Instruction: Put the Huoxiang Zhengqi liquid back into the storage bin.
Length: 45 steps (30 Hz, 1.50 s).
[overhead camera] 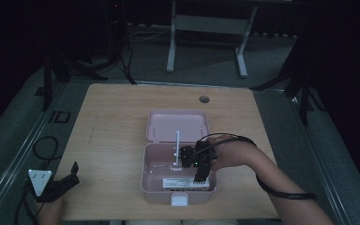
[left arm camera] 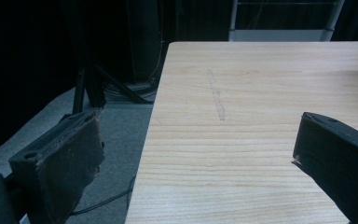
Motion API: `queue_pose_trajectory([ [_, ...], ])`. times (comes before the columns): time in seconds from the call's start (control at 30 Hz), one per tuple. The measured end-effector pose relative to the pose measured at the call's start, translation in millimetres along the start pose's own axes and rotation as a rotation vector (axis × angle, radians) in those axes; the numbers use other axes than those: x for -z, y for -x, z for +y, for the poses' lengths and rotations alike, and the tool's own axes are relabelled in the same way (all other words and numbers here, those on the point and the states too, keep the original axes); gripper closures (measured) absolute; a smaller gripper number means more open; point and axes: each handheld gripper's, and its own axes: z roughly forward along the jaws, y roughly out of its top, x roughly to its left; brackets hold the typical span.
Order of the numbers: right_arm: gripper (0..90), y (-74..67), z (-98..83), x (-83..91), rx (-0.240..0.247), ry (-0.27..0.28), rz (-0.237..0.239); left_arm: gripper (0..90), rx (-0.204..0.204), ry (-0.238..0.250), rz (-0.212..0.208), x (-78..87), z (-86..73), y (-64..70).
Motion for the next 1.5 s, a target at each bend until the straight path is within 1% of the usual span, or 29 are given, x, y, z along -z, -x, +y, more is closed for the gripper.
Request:
queue_pose_trajectory([
  [0.07, 49.4, -1.0, -6.1, 6.4, -0.004, 0.010, -0.015, 1.6, 0.000, 0.000, 0.001, 0.1, 0.0, -0.1],
  [0.1, 47.5, -1.6, -8.8, 9.9, -0.009, 0.018, -0.016, 1.7, 0.000, 0.000, 0.001, 0.1, 0.0, -0.1],
  [0.23, 45.1, -2.0, -20.4, 22.6, -0.019, 0.065, -0.031, 1.7, 0.000, 0.001, 0.004, 0.2, -0.1, 0.1],
  [0.33, 41.9, -1.2, -28.3, 28.7, -0.030, 0.087, -0.045, 1.7, 0.001, 0.001, 0.005, 0.2, -0.1, 0.0],
  [0.43, 35.7, 0.5, -37.6, 33.2, -0.053, 0.111, -0.048, 1.7, 0.001, 0.002, 0.004, 0.2, -0.1, 0.0],
  [0.47, 33.0, 1.7, -41.1, 34.2, -0.065, 0.118, -0.053, 1.6, 0.001, 0.001, 0.004, 0.2, -0.1, 0.0],
  [0.53, 26.4, 4.2, -48.3, 35.6, -0.087, 0.134, -0.049, 1.7, 0.001, 0.001, 0.004, 0.2, -0.1, 0.0],
  [0.6, 24.2, 5.3, -56.1, 36.0, -0.101, 0.147, -0.063, 1.7, 0.002, 0.001, 0.003, 0.3, -0.1, -0.1],
  [0.63, 20.3, 6.7, -59.8, 35.6, -0.114, 0.158, -0.057, 1.7, 0.001, 0.001, 0.003, 0.3, -0.1, -0.2],
  [0.67, 19.4, 7.8, -63.7, 34.5, -0.116, 0.163, -0.057, 1.7, 0.002, 0.001, 0.003, 0.3, -0.1, -0.1],
  [0.7, 18.5, 8.2, -67.5, 33.4, -0.117, 0.166, -0.067, 1.7, 0.001, 0.001, 0.004, 0.3, -0.1, 0.0],
  [0.73, 15.5, 9.0, -71.2, 32.1, -0.121, 0.172, -0.075, 1.7, 0.001, 0.002, 0.004, 0.3, -0.2, 0.1],
  [0.77, 14.9, 11.0, -75.2, 30.3, -0.125, 0.177, -0.080, 1.7, 0.001, 0.002, 0.004, 0.3, -0.2, 0.1],
  [0.83, 13.9, 14.7, -83.4, 26.6, -0.149, 0.178, -0.080, 1.7, 0.001, 0.003, 0.005, 0.3, -0.2, 0.1],
  [0.93, 13.7, 19.1, -94.9, 19.9, -0.171, 0.183, -0.102, 1.7, 0.001, 0.002, 0.005, 0.3, -0.2, 0.1],
  [1.13, 13.8, 26.9, -116.7, 1.9, -0.216, 0.218, -0.114, 1.7, 0.001, 0.002, 0.005, 0.4, -0.2, 0.2],
  [1.17, 13.8, 28.3, -120.4, -2.6, -0.223, 0.227, -0.126, 1.7, 0.001, 0.003, 0.005, 0.5, -0.3, 0.1],
  [1.23, 13.8, 31.1, -127.4, -12.9, -0.243, 0.240, -0.133, 1.7, 0.002, 0.002, 0.003, 0.4, -0.2, -0.2],
  [1.3, 13.7, 33.2, -133.2, -24.2, -0.245, 0.246, -0.143, 1.7, 0.003, 0.002, 0.002, 0.2, -0.2, -0.3],
  [1.37, 13.7, 36.5, -138.2, -36.4, -0.259, 0.257, -0.146, 1.7, 0.002, 0.003, 0.004, 0.4, -0.2, -0.2],
  [1.4, 13.7, 37.9, -140.2, -42.6, -0.274, 0.259, -0.156, 1.7, 0.002, 0.003, 0.003, 0.4, -0.2, -0.2],
  [1.5, 13.7, 42.0, -146.3, -61.6, -0.306, 0.247, -0.208, 1.7, 0.003, 0.002, 0.003, 0.3, -0.2, -0.3],
])
